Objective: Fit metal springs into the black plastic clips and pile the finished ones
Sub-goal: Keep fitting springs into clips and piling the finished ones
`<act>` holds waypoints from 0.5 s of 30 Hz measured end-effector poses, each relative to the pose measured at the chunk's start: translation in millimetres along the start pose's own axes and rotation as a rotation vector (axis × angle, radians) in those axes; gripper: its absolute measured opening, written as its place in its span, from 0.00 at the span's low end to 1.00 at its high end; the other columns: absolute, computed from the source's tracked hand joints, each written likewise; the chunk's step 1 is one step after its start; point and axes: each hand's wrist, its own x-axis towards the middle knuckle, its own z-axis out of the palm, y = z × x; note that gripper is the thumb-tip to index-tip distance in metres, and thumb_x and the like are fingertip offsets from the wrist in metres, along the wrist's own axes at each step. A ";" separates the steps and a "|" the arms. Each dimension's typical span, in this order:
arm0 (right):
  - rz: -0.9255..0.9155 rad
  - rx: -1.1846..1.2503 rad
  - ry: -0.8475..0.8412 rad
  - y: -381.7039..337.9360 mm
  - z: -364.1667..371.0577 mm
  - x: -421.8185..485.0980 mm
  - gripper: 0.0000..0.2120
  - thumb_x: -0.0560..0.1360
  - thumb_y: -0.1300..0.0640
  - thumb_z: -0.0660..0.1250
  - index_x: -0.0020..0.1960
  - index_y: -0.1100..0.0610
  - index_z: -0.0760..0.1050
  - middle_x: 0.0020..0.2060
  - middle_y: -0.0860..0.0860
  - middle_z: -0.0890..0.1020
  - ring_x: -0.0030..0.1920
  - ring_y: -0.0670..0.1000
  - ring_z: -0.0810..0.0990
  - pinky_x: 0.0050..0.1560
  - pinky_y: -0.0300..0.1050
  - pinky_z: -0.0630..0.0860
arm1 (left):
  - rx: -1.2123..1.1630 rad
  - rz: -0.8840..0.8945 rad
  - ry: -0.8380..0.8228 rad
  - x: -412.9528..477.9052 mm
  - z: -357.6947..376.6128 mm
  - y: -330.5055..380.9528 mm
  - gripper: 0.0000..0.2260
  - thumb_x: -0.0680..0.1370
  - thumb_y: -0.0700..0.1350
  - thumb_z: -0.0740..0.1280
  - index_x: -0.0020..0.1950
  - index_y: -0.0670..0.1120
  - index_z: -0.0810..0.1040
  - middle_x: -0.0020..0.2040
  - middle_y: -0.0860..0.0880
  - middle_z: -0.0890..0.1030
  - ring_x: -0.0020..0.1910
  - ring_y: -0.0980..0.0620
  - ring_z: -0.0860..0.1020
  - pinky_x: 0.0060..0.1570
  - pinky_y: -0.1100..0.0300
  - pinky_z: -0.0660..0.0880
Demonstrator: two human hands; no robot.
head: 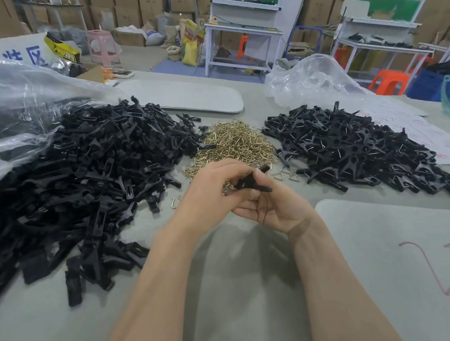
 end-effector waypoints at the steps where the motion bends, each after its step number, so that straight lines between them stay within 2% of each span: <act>1: 0.005 0.002 0.007 0.4 0.9 -0.5 0.27 0.55 0.41 0.80 0.46 0.59 0.84 0.37 0.57 0.83 0.38 0.52 0.85 0.39 0.44 0.82 | -0.004 -0.005 -0.005 -0.5 0.1 -0.4 0.12 0.70 0.40 0.72 0.53 0.48 0.82 0.48 0.55 0.80 0.46 0.59 0.75 0.48 0.68 0.71; 3: 0.049 -0.016 0.035 -1.4 1.5 -0.3 0.26 0.64 0.41 0.69 0.52 0.60 0.80 0.37 0.56 0.84 0.39 0.52 0.85 0.39 0.45 0.82 | -0.003 -0.030 -0.015 -0.5 -0.2 -2.0 0.11 0.70 0.40 0.72 0.53 0.48 0.82 0.48 0.55 0.80 0.46 0.60 0.75 0.49 0.68 0.71; 4: 0.078 -0.039 0.055 -4.4 1.4 -1.2 0.28 0.65 0.41 0.66 0.55 0.61 0.77 0.38 0.57 0.84 0.38 0.52 0.85 0.38 0.45 0.82 | 0.010 -0.059 -0.015 -0.9 -0.5 -3.7 0.11 0.71 0.40 0.72 0.52 0.48 0.82 0.48 0.55 0.80 0.46 0.60 0.75 0.50 0.66 0.71; 6: 0.090 -0.152 0.136 -13.0 1.1 -4.5 0.33 0.62 0.37 0.68 0.57 0.61 0.75 0.39 0.58 0.85 0.38 0.53 0.85 0.38 0.44 0.82 | 0.093 -0.150 -0.003 -1.6 -0.3 -9.3 0.08 0.72 0.43 0.72 0.51 0.49 0.81 0.47 0.55 0.79 0.46 0.59 0.74 0.51 0.61 0.71; 7: 0.067 -0.270 0.187 -15.6 -0.1 -5.4 0.31 0.63 0.37 0.70 0.56 0.60 0.76 0.40 0.57 0.85 0.37 0.52 0.84 0.38 0.43 0.81 | 0.151 -0.204 -0.018 -2.1 0.1 -11.9 0.08 0.73 0.46 0.72 0.51 0.49 0.80 0.47 0.55 0.79 0.48 0.57 0.75 0.52 0.58 0.71; 8: 0.041 -0.422 0.235 -17.5 0.9 -6.4 0.25 0.67 0.40 0.72 0.53 0.58 0.78 0.40 0.56 0.84 0.35 0.50 0.83 0.37 0.41 0.80 | 0.198 -0.253 -0.057 -2.6 1.3 -13.5 0.08 0.73 0.47 0.72 0.52 0.50 0.80 0.49 0.54 0.79 0.49 0.55 0.75 0.53 0.56 0.71; 10: 0.013 -0.713 0.337 -20.5 4.8 -2.9 0.06 0.73 0.54 0.72 0.47 0.55 0.79 0.36 0.53 0.83 0.28 0.44 0.79 0.32 0.38 0.78 | 0.222 -0.311 -0.139 -3.0 5.6 -14.1 0.12 0.74 0.48 0.71 0.57 0.52 0.79 0.53 0.53 0.77 0.54 0.53 0.75 0.57 0.53 0.72; 11: -0.021 -0.803 0.411 -23.2 6.3 1.4 0.02 0.74 0.59 0.71 0.46 0.55 0.79 0.32 0.52 0.82 0.25 0.43 0.78 0.30 0.38 0.77 | 0.215 -0.323 -0.142 -3.0 7.0 -13.9 0.16 0.74 0.48 0.71 0.62 0.52 0.77 0.57 0.53 0.76 0.57 0.53 0.74 0.60 0.53 0.71; 13: -0.228 -0.789 0.660 -36.6 7.5 11.7 0.06 0.74 0.61 0.70 0.50 0.59 0.79 0.29 0.48 0.81 0.25 0.43 0.78 0.33 0.40 0.79 | 0.185 -0.369 -0.009 -1.4 4.5 -14.1 0.22 0.75 0.48 0.70 0.69 0.52 0.72 0.64 0.52 0.72 0.60 0.53 0.72 0.63 0.55 0.69; 14: -0.375 -0.646 0.800 -48.6 6.5 15.3 0.12 0.75 0.59 0.69 0.57 0.61 0.76 0.33 0.47 0.81 0.30 0.43 0.80 0.37 0.41 0.80 | 0.153 -0.410 0.133 0.0 0.3 -14.5 0.21 0.76 0.47 0.69 0.69 0.51 0.71 0.65 0.52 0.72 0.60 0.55 0.73 0.62 0.57 0.69; 15: -0.483 -0.448 0.881 -60.5 6.7 17.0 0.21 0.76 0.55 0.67 0.67 0.59 0.70 0.41 0.47 0.81 0.37 0.45 0.82 0.43 0.42 0.81 | 0.100 -0.461 0.300 0.9 -4.9 -16.2 0.18 0.77 0.45 0.67 0.68 0.50 0.72 0.64 0.51 0.73 0.57 0.57 0.73 0.60 0.62 0.70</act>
